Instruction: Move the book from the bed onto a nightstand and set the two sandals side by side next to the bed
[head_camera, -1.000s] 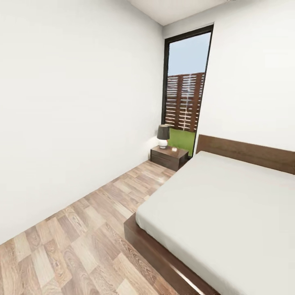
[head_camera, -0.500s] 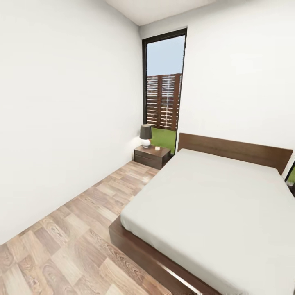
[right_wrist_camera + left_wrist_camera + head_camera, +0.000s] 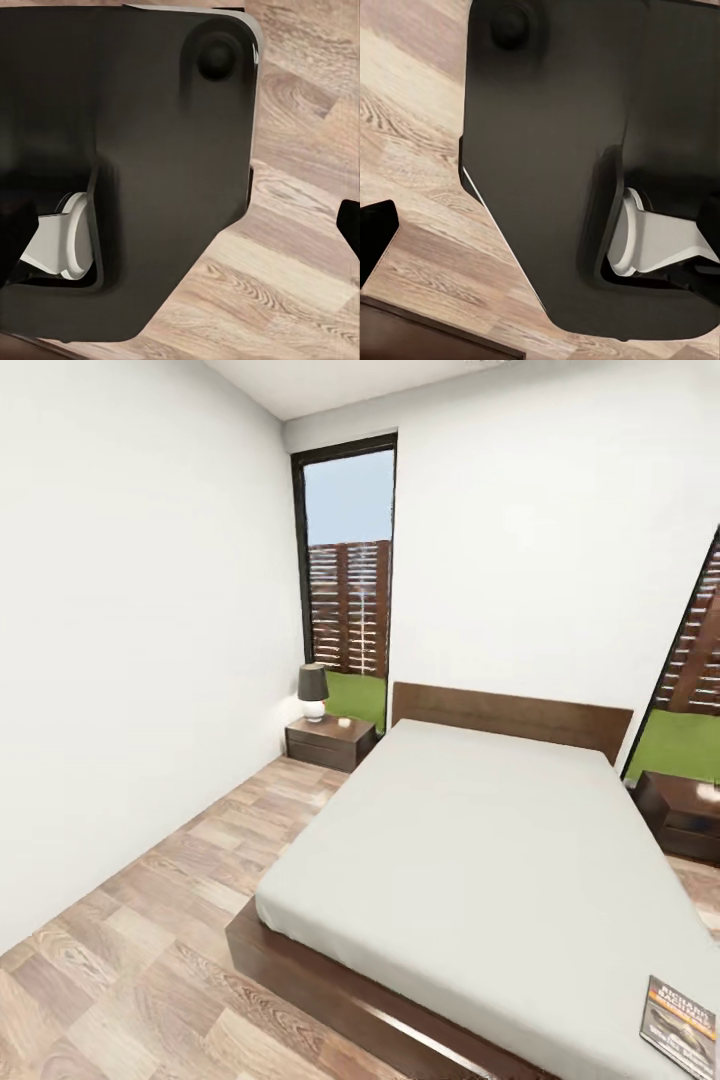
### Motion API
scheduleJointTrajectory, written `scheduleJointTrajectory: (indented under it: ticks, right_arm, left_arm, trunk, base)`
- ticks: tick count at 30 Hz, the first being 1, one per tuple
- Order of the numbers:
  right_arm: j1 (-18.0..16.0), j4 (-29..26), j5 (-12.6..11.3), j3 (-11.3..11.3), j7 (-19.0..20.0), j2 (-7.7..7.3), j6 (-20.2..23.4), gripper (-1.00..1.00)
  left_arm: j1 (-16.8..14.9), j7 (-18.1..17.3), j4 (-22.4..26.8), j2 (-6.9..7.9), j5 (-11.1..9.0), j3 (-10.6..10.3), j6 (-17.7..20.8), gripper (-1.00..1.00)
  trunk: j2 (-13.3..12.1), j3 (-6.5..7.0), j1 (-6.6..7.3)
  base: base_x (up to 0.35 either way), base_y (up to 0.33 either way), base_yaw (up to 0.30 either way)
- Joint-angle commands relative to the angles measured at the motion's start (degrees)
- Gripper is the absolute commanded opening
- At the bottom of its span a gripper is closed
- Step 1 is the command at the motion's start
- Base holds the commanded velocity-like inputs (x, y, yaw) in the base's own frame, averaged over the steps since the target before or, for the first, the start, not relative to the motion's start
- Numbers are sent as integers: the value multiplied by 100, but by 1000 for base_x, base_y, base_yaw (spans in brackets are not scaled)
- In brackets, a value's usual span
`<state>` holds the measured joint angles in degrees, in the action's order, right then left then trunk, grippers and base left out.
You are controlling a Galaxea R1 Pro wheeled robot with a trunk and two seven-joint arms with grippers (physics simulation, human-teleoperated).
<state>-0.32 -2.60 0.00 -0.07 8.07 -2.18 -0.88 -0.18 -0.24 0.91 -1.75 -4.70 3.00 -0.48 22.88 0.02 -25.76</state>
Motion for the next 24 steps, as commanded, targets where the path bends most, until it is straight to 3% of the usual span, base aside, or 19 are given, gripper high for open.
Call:
scheduleJointTrajectory:
  ticks: [1, 24]
  right_arm:
    - [-3, 5, 0, -2, 20, -3, -9, 100]
    - [-3, 5, 0, -2, 20, -4, -9, 100]
  left_arm:
    - [1, -2, 1, -1, -49, 25, -5, 100]
    - [1, -4, -3, -1, -49, 25, -5, 100]
  trunk:
    - [4, -2, -2]
    - [4, -2, -2]
  base:
    - [0, 0, -300]
    - [0, 0, -300]
